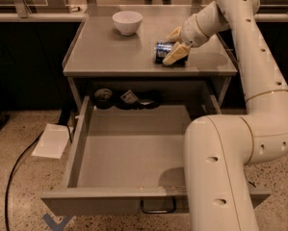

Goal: Pick pepsi can from top drawer and place on counter

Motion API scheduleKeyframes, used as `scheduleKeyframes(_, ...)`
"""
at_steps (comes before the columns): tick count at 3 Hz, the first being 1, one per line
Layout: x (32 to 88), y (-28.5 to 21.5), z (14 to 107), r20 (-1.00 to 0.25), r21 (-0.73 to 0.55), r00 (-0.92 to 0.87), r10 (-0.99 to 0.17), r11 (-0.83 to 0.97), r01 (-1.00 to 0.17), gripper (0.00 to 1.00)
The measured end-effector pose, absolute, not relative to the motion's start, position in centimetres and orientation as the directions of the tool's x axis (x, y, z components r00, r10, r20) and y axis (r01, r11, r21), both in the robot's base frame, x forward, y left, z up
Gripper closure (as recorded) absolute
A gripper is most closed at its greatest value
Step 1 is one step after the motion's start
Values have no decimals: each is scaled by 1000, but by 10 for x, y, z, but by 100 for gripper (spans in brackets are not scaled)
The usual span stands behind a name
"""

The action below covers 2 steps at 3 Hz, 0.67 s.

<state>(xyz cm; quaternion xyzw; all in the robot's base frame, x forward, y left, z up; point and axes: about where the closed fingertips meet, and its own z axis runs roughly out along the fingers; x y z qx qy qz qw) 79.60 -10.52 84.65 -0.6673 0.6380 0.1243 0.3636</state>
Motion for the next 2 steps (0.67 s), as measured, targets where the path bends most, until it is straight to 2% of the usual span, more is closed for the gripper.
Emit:
scheduleKeyframes(1,796,-105,846,-630,-327,155,-761,78,-942,0)
scheduleKeyframes(2,796,-105,846,-630,-327,155,-761,78,-942,0)
